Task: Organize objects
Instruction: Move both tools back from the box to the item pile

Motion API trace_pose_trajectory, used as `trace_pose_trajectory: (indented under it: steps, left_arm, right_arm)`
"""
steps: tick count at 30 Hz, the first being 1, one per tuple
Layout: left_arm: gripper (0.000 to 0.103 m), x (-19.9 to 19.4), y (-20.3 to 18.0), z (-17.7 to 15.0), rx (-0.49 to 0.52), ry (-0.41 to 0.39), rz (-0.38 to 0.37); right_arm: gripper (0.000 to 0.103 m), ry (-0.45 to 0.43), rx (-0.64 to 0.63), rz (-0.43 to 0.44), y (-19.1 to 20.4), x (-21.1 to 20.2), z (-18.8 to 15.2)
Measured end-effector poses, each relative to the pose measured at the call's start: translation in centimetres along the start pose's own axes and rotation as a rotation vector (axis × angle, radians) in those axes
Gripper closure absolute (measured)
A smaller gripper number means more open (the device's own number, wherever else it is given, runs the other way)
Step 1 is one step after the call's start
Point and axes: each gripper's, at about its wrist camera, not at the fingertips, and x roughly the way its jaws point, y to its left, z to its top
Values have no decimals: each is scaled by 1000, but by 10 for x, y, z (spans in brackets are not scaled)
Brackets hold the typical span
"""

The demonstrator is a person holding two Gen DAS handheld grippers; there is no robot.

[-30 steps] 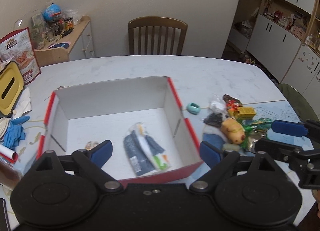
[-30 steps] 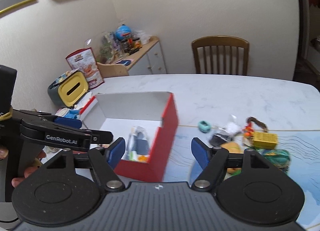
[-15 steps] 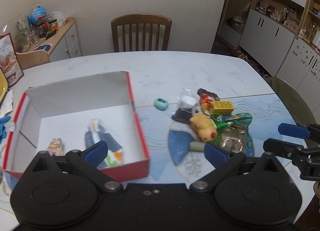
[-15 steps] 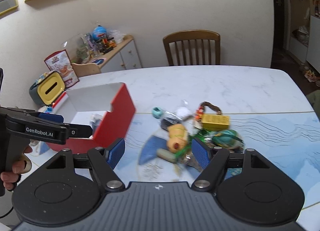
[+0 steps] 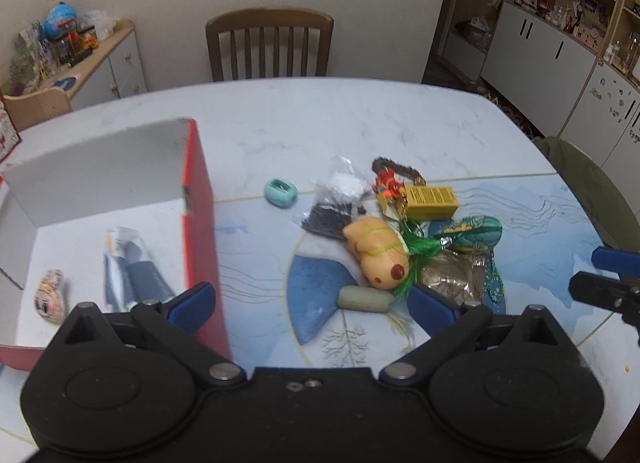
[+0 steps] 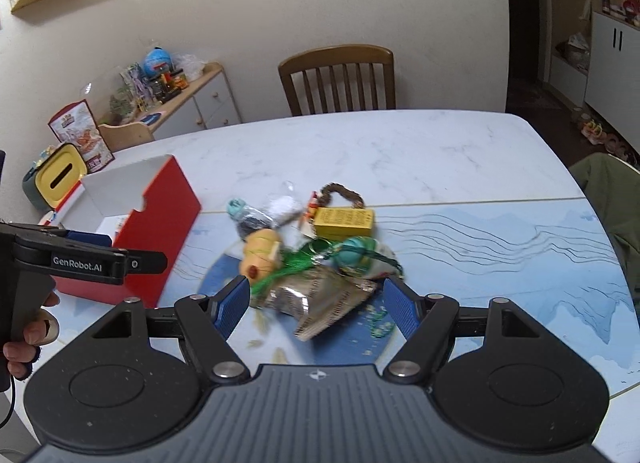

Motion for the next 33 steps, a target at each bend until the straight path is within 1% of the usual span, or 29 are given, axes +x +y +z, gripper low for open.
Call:
trace_pose_trajectory:
  steps: [2,6,8,10,14,15,17,20,26,33]
  left_arm:
    - [1,12,-3,-2,-2,17,-10]
    - [1,34,-9,-9,5,41,5]
    - [1,40,-17,-13,56,12,42]
    - [1,48,-24,-14,105,15,39]
    - [0,59,-36,-17,174,-8,102]
    - [0,60,-38,-18,188,-15,103]
    - [1,63,-40,-17,191,-12,74]
    - [1,63,-45,-20,175,-21,51]
    - [1,79,-46,-22,132,24,2]
    - [1,92,-39,-28,131,38,-14]
  right_arm:
    - [30,11,-1,2,-7,4,-1]
    - [30,35,-13,17,-15,15,-2]
    - [30,52,-21,25,-17,22,-3]
    - [30,68,-35,31,-18,30,-5]
    - [30,103,-73,36,-16,48,-9]
    - [30,112,-77,39,-16,52,-10]
    - [30,127,-86,41,-15,60,-11]
    - [30,138,-107,45,-13,68,-11]
    - [30,158,-130,61,-11,83,-8]
    - [30,179,-192,55,-2,98,-11]
